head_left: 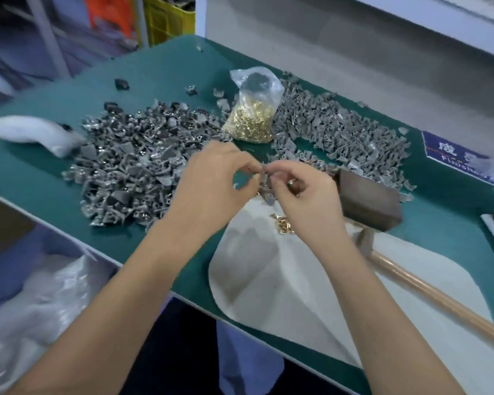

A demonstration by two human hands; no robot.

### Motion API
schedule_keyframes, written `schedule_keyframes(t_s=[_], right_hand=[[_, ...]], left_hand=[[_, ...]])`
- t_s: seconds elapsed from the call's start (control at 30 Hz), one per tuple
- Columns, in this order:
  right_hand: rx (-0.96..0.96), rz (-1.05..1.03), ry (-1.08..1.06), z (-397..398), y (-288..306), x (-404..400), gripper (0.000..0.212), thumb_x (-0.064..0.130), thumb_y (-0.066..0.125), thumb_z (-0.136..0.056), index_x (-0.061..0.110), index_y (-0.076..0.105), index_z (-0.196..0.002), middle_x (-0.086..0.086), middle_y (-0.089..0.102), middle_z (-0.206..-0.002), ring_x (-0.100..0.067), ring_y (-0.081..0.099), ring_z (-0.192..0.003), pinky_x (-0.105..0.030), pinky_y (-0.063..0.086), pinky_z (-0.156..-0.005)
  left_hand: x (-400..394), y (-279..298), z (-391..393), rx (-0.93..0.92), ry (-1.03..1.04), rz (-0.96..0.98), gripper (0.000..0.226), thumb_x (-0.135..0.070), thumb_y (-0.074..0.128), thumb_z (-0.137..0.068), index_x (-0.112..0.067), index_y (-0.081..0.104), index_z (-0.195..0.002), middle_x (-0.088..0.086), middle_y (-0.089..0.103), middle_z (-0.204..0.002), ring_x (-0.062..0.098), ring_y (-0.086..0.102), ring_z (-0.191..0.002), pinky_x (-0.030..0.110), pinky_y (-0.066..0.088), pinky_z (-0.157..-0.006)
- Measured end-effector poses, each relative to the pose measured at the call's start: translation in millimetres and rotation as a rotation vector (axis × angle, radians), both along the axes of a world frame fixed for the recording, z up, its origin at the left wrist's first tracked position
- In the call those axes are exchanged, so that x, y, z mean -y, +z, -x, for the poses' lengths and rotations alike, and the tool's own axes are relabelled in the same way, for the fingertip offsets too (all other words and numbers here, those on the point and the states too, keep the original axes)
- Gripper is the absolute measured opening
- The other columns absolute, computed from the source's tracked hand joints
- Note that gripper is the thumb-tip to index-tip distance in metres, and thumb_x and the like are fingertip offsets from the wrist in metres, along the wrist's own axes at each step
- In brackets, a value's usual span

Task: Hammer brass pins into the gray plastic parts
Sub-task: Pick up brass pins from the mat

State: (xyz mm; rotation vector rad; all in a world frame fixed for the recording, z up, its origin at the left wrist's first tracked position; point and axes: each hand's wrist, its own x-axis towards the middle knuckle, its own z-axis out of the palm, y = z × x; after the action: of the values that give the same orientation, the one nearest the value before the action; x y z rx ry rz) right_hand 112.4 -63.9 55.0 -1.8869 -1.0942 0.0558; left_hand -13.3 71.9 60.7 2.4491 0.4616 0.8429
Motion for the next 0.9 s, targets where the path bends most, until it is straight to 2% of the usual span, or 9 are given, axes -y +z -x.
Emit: schedule_keyframes(t_s=[0.1,0.2,0.33,0.4,0.5,0.67,0.77,0.83,0.9], right_hand=[[0.017,0.094,0.100,10,-1,-33,0.024,0.021,0.069,-0.090,0.045,0.072,-0.094,0.024,0.070,-0.088,-0.005,0.065,-0.078,-0.034,0.055,-0.070],[0.096,0.157,0.153,20,-2,-61,0.024,0.030,0.070,-0.089,0.054,0.068,-0.090,0.026,0.067,-0.093,-0.002,0.061,-0.081,-0.030,0.050,-0.068],[0.115,0.169,0.169,32,-7,-89,0.015,0.030,0.069,-0.091,0.043,0.074,-0.097,0.023,0.064,-0.093,0.000,0.058,-0.082,-0.030,0.048,-0.069],[0.131,0.222,0.167,36,-9,-101,0.017,0.028,0.069,-0.093,0.042,0.075,-0.099,0.019,0.064,-0.095,-0.001,0.058,-0.083,-0.033,0.050,-0.070],[0.164,0.278,0.172,37,-11,-108,0.018,0.029,0.067,-0.095,0.044,0.075,-0.102,0.018,0.063,-0.094,0.000,0.052,-0.074,-0.029,0.044,-0.064],[0.170,0.250,0.088,14,-4,-88,0.014,0.032,0.065,-0.096,0.039,0.075,-0.101,0.020,0.066,-0.098,-0.004,0.061,-0.093,-0.040,0.055,-0.077],[0.138,0.233,-0.007,-14,1,-58,0.010,0.034,0.064,-0.096,0.038,0.074,-0.096,0.024,0.069,-0.093,0.001,0.062,-0.085,-0.036,0.055,-0.075],[0.127,0.222,-0.071,-30,2,-34,0.010,0.034,0.066,-0.094,0.041,0.072,-0.092,0.028,0.068,-0.084,0.006,0.057,-0.072,-0.029,0.047,-0.067],[0.123,0.241,-0.122,-40,1,-7,0.010,0.034,0.066,-0.094,0.043,0.072,-0.092,0.030,0.067,-0.081,0.008,0.055,-0.067,-0.026,0.042,-0.065]], left_hand=[[-23,-6,25,-0.020,0.081,0.026,0.009,-0.029,0.074,-0.088,-0.027,0.078,-0.096,-0.008,0.066,-0.090,0.018,0.056,-0.096,0.045,0.047,-0.090],[-39,-10,46,-0.030,0.170,0.043,0.011,-0.029,0.077,-0.088,-0.026,0.079,-0.098,-0.004,0.064,-0.093,0.022,0.055,-0.101,0.048,0.047,-0.090],[-56,-12,61,-0.074,0.264,0.039,0.015,-0.033,0.074,-0.088,-0.027,0.078,-0.101,-0.005,0.064,-0.100,0.021,0.051,-0.107,0.047,0.044,-0.093],[-61,-15,63,-0.118,0.290,0.019,0.017,-0.034,0.074,-0.088,-0.027,0.077,-0.103,-0.006,0.064,-0.104,0.021,0.050,-0.113,0.045,0.041,-0.097],[-63,-15,63,-0.168,0.302,-0.001,0.022,-0.037,0.072,-0.089,-0.027,0.075,-0.109,-0.007,0.064,-0.109,0.020,0.048,-0.117,0.040,0.037,-0.100],[-49,-7,51,-0.061,0.216,0.042,0.019,-0.033,0.072,-0.091,-0.029,0.074,-0.110,-0.007,0.065,-0.105,0.018,0.053,-0.110,0.039,0.043,-0.098],[-31,-2,34,-0.038,0.115,0.073,0.016,-0.028,0.072,-0.091,-0.026,0.074,-0.108,-0.013,0.069,-0.099,0.010,0.057,-0.099,0.033,0.048,-0.091],[-18,-2,24,-0.090,0.078,0.120,0.016,-0.028,0.070,-0.092,-0.031,0.073,-0.108,-0.017,0.070,-0.095,0.005,0.061,-0.094,0.033,0.052,-0.085],[-8,-9,17,-0.178,0.075,0.087,0.016,-0.031,0.069,-0.092,-0.035,0.072,-0.108,-0.018,0.070,-0.094,0.007,0.062,-0.095,0.033,0.053,-0.080]])
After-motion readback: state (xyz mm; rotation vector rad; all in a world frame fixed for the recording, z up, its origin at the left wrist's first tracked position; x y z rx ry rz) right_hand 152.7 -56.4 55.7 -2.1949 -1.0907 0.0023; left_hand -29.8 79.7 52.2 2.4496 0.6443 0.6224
